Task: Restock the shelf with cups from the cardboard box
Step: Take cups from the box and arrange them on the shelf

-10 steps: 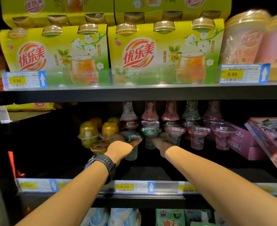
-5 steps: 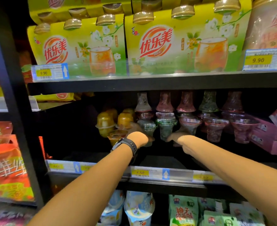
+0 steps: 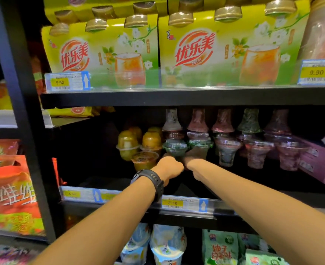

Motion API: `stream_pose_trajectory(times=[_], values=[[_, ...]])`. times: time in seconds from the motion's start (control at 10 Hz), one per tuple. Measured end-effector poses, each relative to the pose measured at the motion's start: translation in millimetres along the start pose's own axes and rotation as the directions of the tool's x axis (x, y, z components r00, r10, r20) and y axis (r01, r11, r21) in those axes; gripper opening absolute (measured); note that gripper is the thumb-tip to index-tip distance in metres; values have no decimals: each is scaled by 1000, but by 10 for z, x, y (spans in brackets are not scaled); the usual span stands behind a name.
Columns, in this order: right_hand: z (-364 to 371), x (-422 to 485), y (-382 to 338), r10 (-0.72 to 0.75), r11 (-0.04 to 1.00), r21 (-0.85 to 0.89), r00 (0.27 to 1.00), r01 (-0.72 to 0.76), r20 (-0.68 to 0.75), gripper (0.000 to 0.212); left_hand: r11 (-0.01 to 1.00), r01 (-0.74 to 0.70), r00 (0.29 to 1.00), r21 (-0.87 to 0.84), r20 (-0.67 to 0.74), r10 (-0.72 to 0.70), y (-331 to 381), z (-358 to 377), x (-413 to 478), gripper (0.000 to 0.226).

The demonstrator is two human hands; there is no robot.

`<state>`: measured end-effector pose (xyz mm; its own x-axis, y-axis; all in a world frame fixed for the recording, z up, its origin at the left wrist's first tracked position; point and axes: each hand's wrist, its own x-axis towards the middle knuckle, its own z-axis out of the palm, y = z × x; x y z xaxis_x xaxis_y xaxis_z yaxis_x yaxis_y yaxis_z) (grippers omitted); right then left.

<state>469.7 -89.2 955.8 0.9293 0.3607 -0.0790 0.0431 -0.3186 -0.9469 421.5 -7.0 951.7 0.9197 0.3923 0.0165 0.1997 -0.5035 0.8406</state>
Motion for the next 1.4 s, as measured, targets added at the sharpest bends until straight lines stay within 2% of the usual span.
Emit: stream_pose_trajectory(times=[0.1,0.2,0.3,0.4,0.5,0.6,0.7,0.8,0.9,1.0,1.1,1.2,1.3,1.4], values=[[55,229,4,-25,988,-152,999,20,-31,38,999,23,999,-39,44,-21,-1,23,25,26],[75,329,47,-102,988,-122,991,91,-87,21,991,45,993,-122,115,-31,27,19,106,25],[53,418,58,-80,992,-112,980,61,-180,16,972,100,977,-214,206,-55,72,-40,106,24],[56,455,94,-92,996,-34,984,87,-151,30,952,185,951,-246,287,-111,60,-120,160,25],[27,362,101,-68,997,10,987,70,-148,43,955,228,933,-190,324,-158,43,-192,232,23],[4,352,95,-33,999,-6,998,33,-47,57,974,206,926,-98,341,-162,64,-217,218,30],[-52,364,77,-15,1000,-4,1000,15,12,62,983,173,933,-64,330,-142,83,-210,230,24],[-68,310,48,-16,1000,4,999,15,46,62,988,151,938,-22,319,-136,71,-180,254,16],[-59,225,48,-23,998,-57,1000,24,19,56,993,104,938,63,324,-119,72,-168,201,14],[-93,48,16,-29,982,-184,999,34,32,40,961,-45,963,273,267,-31,113,-260,72,27],[-200,-220,-29,-87,904,-418,996,92,31,58,753,-235,971,615,187,150,132,-443,-212,27],[-310,-631,-112,-262,584,-793,965,171,15,71,579,-311,908,754,57,415,-3,-598,-450,37],[-383,-1010,-123,-394,399,-900,919,178,7,67,472,-355,824,807,33,565,-126,-727,-627,56],[-421,-1330,-66,-495,341,-923,869,179,-14,81,435,-399,754,807,19,657,-201,-850,-803,77]])
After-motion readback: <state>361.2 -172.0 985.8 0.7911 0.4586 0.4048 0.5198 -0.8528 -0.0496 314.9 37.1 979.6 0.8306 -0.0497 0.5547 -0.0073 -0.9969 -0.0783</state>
